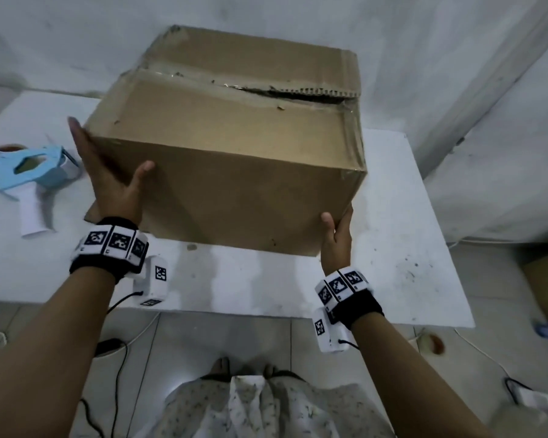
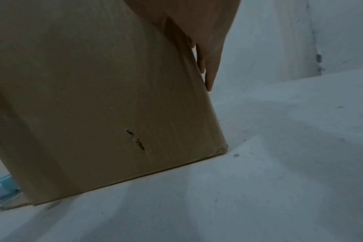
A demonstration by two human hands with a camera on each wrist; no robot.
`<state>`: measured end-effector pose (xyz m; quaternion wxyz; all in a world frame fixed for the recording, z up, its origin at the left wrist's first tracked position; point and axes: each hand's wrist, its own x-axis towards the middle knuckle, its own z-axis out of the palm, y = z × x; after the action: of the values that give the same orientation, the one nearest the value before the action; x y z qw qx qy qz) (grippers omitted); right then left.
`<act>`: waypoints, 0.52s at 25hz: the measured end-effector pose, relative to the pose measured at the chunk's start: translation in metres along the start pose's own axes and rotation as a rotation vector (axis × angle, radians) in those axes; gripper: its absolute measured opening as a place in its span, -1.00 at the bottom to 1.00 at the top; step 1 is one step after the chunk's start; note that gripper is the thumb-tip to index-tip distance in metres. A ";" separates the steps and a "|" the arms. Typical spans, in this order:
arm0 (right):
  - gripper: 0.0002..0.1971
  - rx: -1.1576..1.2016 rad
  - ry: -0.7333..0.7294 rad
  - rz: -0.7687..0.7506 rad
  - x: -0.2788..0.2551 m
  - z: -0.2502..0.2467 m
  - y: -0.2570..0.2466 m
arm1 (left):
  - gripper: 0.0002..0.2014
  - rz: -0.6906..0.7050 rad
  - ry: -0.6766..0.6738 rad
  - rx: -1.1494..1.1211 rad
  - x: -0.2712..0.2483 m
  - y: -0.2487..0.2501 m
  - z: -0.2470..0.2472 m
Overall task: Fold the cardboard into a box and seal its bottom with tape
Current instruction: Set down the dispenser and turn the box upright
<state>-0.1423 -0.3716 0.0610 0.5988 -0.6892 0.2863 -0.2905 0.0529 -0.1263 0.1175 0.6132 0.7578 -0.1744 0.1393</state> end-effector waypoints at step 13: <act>-0.44 -0.045 0.183 0.104 0.003 0.009 -0.024 | -0.21 -0.417 -0.044 -0.082 -0.020 -0.025 0.009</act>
<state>-0.1323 -0.3647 0.0839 0.5688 -0.6572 0.3817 -0.3144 0.0456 -0.1284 0.0856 0.6550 0.7548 -0.0326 -0.0144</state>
